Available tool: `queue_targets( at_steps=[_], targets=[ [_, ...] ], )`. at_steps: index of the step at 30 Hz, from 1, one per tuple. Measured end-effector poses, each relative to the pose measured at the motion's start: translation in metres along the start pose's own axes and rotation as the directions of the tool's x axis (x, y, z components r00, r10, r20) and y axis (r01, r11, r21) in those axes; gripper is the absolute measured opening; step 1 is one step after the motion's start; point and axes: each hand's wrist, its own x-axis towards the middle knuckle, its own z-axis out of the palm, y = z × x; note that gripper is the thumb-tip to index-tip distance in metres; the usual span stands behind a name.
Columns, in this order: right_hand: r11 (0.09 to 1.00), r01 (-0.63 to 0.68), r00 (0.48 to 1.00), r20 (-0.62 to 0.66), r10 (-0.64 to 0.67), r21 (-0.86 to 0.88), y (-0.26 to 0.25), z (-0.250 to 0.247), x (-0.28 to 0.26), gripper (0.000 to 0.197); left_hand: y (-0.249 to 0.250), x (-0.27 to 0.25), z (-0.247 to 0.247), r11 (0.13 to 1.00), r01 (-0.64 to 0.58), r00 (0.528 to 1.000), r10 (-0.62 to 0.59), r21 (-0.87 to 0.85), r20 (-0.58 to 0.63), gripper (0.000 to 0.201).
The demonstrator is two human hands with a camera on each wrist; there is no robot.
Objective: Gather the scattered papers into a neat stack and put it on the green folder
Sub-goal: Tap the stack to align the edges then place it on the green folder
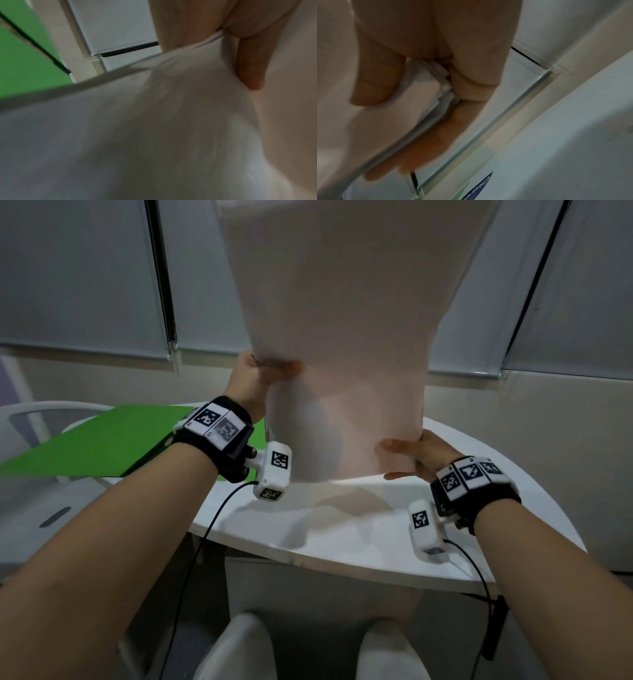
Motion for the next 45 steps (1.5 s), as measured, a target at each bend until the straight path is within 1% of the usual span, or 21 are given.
queue_targets(
  at_steps=[5,15,17,19,20,21,22,23,24,25,26,27,30,33,36,39,40,42,43,44,45],
  targets=[
    [0.994,0.095,0.992,-0.084,-0.091,0.046,0.003,0.006,0.003,0.072,0.004,0.006,0.001,0.994,0.043,0.999,-0.042,0.098,-0.014,0.026],
    [0.974,0.135,0.990,0.009,-0.139,0.180,-0.004,0.020,0.010,0.099,0.005,0.014,-0.017,0.963,0.200,0.977,-0.182,0.180,-0.113,0.042],
    [0.976,0.127,0.992,-0.017,-0.126,0.177,-0.002,0.023,0.015,0.094,0.008,0.016,-0.030,0.948,0.241,0.970,-0.232,0.210,-0.070,0.034],
    [0.978,0.123,0.992,-0.051,-0.116,0.165,0.002,0.022,0.022,0.076,0.011,0.013,-0.050,0.886,0.342,0.938,-0.344,0.312,-0.051,0.032],
    [0.979,0.120,0.992,-0.070,-0.109,0.166,0.005,0.020,0.026,0.068,0.012,0.010,-0.063,0.800,0.407,0.906,-0.414,0.441,-0.084,0.043],
    [0.978,0.112,0.991,-0.087,-0.098,0.179,0.008,0.017,0.030,0.063,0.013,0.006,-0.077,0.648,0.460,0.868,-0.471,0.607,-0.156,0.052],
    [0.975,0.099,0.992,-0.102,-0.080,0.197,0.011,0.015,0.034,0.061,0.010,0.001,-0.094,0.441,0.487,0.824,-0.518,0.754,-0.229,0.057],
    [0.976,0.079,0.991,-0.120,-0.055,0.204,0.012,0.015,0.035,0.062,0.004,-0.006,-0.110,0.175,0.460,0.769,-0.569,0.870,-0.292,0.061],
    [0.975,0.063,0.991,-0.128,-0.037,0.212,0.012,0.016,0.035,0.063,-0.003,-0.016,-0.126,-0.087,0.378,0.705,-0.617,0.922,-0.348,0.063],
    [0.974,0.055,0.991,-0.132,-0.027,0.219,0.013,0.015,0.038,0.062,-0.011,-0.027,-0.139,-0.285,0.265,0.657,-0.646,0.921,-0.389,0.064],
    [0.971,0.052,0.992,-0.122,-0.023,0.234,0.014,0.016,0.040,0.058,-0.017,-0.037,-0.147,-0.392,0.174,0.630,-0.661,0.903,-0.408,0.063],
    [0.968,0.047,0.992,-0.124,-0.017,0.245,0.015,0.016,0.041,0.055,-0.020,-0.046,-0.150,-0.428,0.147,0.604,-0.675,0.892,-0.424,0.061],
    [0.967,0.035,0.990,-0.144,0.002,0.254,0.022,0.014,0.049,0.069,-0.023,-0.057,-0.141,-0.429,0.110,0.558,-0.720,0.897,-0.413,0.061],
    [0.972,0.024,0.987,-0.163,0.015,0.235,0.021,0.019,0.049,0.072,-0.029,-0.058,-0.102,-0.345,-0.057,0.440,-0.851,0.937,-0.287,0.062],
    [0.980,-0.013,0.981,-0.187,0.051,0.198,0.016,0.028,0.047,0.047,-0.037,-0.065,-0.056,-0.207,-0.118,0.404,-0.903,0.971,-0.144,0.058],
    [0.979,-0.082,0.971,-0.206,0.120,0.187,0.020,0.036,0.049,0.021,-0.037,-0.067,-0.046,-0.059,-0.001,0.401,-0.915,0.998,-0.054,0.054],
    [0.976,-0.111,0.966,-0.212,0.150,0.188,0.020,0.040,0.050,0.021,-0.033,-0.067,-0.052,0.002,0.079,0.442,-0.896,0.997,-0.033,0.052],
    [0.975,-0.166,0.956,-0.218,0.196,0.146,0.024,0.047,0.055,0.022,-0.023,-0.071,-0.077,0.182,0.328,0.629,-0.774,0.927,-0.071,0.046],
    [0.971,-0.225,0.947,-0.216,0.238,0.084,0.027,0.050,0.059,0.033,-0.019,-0.075,-0.093,0.265,0.444,0.732,-0.658,0.856,-0.176,0.043],
    [0.958,-0.285,0.936,-0.209,0.282,0.015,0.033,0.050,0.066,0.053,-0.018,-0.079,-0.113,0.292,0.537,0.790,-0.502,0.791,-0.351,0.043],
    [0.942,-0.330,0.927,-0.207,0.313,-0.053,0.038,0.051,0.072,0.070,-0.014,-0.084,-0.132,0.275,0.623,0.776,-0.332,0.732,-0.536,0.049]
  ],
)
